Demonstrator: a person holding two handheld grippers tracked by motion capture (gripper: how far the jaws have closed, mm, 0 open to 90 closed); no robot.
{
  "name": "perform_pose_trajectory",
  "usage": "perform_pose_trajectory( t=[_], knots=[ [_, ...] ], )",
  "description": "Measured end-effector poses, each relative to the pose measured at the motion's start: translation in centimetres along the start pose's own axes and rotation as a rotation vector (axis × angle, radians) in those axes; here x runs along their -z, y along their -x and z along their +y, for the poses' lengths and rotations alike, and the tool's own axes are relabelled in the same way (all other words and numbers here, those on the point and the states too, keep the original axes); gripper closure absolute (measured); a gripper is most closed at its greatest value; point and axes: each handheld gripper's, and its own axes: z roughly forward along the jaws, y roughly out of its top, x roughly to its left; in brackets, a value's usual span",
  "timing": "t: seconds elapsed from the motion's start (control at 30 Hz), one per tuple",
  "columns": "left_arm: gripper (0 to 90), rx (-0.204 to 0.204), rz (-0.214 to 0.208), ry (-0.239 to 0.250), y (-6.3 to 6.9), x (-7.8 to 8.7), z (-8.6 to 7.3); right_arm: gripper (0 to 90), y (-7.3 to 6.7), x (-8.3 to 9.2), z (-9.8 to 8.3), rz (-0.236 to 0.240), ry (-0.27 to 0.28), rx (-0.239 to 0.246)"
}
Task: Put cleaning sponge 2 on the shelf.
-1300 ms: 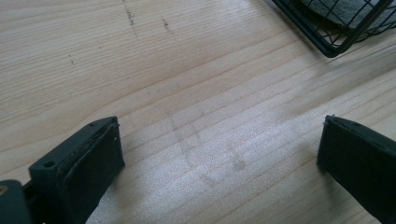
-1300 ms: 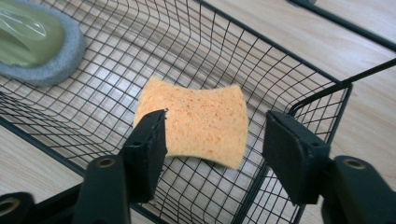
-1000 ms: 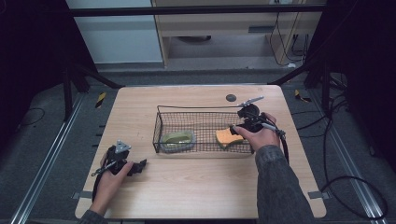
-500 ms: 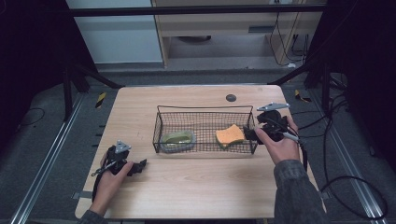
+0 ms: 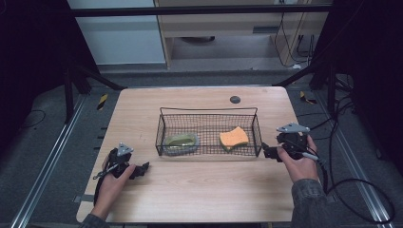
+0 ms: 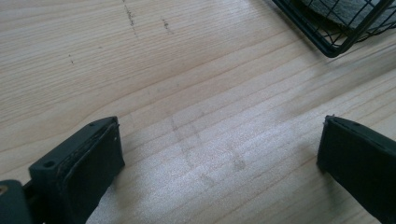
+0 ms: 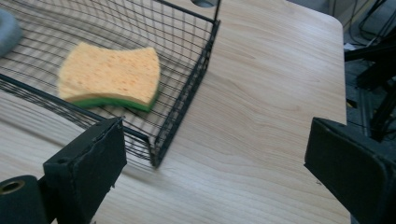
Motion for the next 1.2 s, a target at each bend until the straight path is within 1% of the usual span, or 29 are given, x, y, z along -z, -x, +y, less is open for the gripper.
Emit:
perform_pose_trajectory(
  t=[0.07, 0.17, 0.2, 0.3, 0.33, 0.37, 0.43, 0.47, 0.53, 0.57, 0.6, 0.67, 0.7, 0.73, 0.77, 0.83, 0.87, 0.93, 1.07, 1.1, 1.13, 1.2],
  knots=[
    [0.0, 0.000, 0.000, 0.000, 0.0, 0.0, 0.0, 6.2, 0.2, -0.6, -0.7, -0.021, -0.007, 0.006],
    [0.0, 0.001, 0.000, 0.000, 0.0, 0.0, 0.0, 6.4, 0.5, -1.6, -1.8, -0.029, -0.028, -0.005],
    [0.0, 0.001, 0.000, 0.000, 0.0, 0.0, 0.0, 7.0, 0.5, -2.0, -2.5, -0.037, -0.025, -0.018],
    [0.0, 0.000, 0.000, 0.000, 0.0, 0.0, 0.0, 8.4, 0.7, -3.2, -3.9, -0.040, -0.038, -0.044],
    [0.0, 0.000, 0.000, 0.000, 0.0, 0.0, 0.0, 8.4, 0.7, -3.2, -3.9, -0.040, -0.038, -0.044],
    [0.0, 0.001, -0.001, 0.000, 0.0, 0.0, 0.0, 8.9, 0.7, -4.0, -4.8, -0.043, -0.053, -0.060],
    [0.0, 0.001, 0.000, 0.000, 0.0, 0.0, 0.0, 9.3, 0.8, -4.5, -5.2, -0.047, -0.059, -0.067],
    [0.0, 0.000, -0.001, 0.000, 0.0, 0.0, 0.0, 9.3, 0.7, -4.8, -5.3, -0.045, -0.068, -0.096],
    [0.0, 0.001, 0.000, 0.000, 0.0, 0.0, 0.0, 9.3, 1.0, -5.2, -5.4, -0.050, -0.057, -0.081],
    [0.0, 0.001, 0.000, 0.000, 0.0, 0.0, 0.0, 9.3, 1.0, -5.2, -5.4, -0.050, -0.057, -0.081],
    [0.0, 0.001, -0.001, 0.000, 0.0, 0.0, 0.0, 9.3, 1.2, -5.5, -5.2, -0.055, -0.039, -0.105],
    [0.0, 0.001, 0.000, 0.000, 0.0, 0.0, 0.0, 9.3, 1.3, -5.6, -5.2, -0.054, -0.038, -0.115],
    [0.0, 0.001, -0.001, 0.000, 0.0, 0.0, 0.0, 9.4, 1.5, -5.8, -5.1, -0.056, -0.032, -0.138],
    [0.0, 0.001, -0.001, 0.000, 0.0, 0.0, 0.0, 9.4, 1.7, -6.2, -5.0, -0.056, -0.031, -0.148],
    [0.0, 0.001, 0.000, 0.000, 0.0, 0.0, 0.0, 9.4, 1.7, -6.3, -5.0, -0.057, -0.036, -0.149],
    [0.0, 0.001, -0.001, 0.000, 0.0, 0.0, 0.0, 9.2, 1.6, -6.5, -5.0, -0.055, -0.042, -0.164],
    [0.0, 0.001, 0.000, 0.000, 0.0, 0.0, 0.0, 9.2, 1.7, -6.7, -5.1, -0.055, -0.037, -0.164],
    [0.0, 0.001, 0.000, 0.000, 0.0, 0.0, 0.0, 9.2, 1.7, -6.9, -5.1, -0.053, -0.039, -0.183],
    [0.0, 0.001, 0.000, 0.000, 0.0, 0.0, 0.0, 8.8, 1.5, -7.4, -5.3, -0.057, -0.047, -0.166],
    [0.0, 0.001, -0.001, 0.000, 0.0, 0.0, 0.0, 8.6, 1.3, -7.5, -5.2, -0.054, -0.052, -0.185],
    [0.0, 0.001, -0.001, 0.000, 0.0, 0.0, 0.0, 8.6, 1.4, -7.6, -5.3, -0.058, -0.048, -0.172],
    [0.0, 0.000, 0.000, 0.000, 0.0, 0.0, 0.0, 8.2, 1.3, -7.8, -5.4, -0.055, -0.048, -0.175]
  ],
)
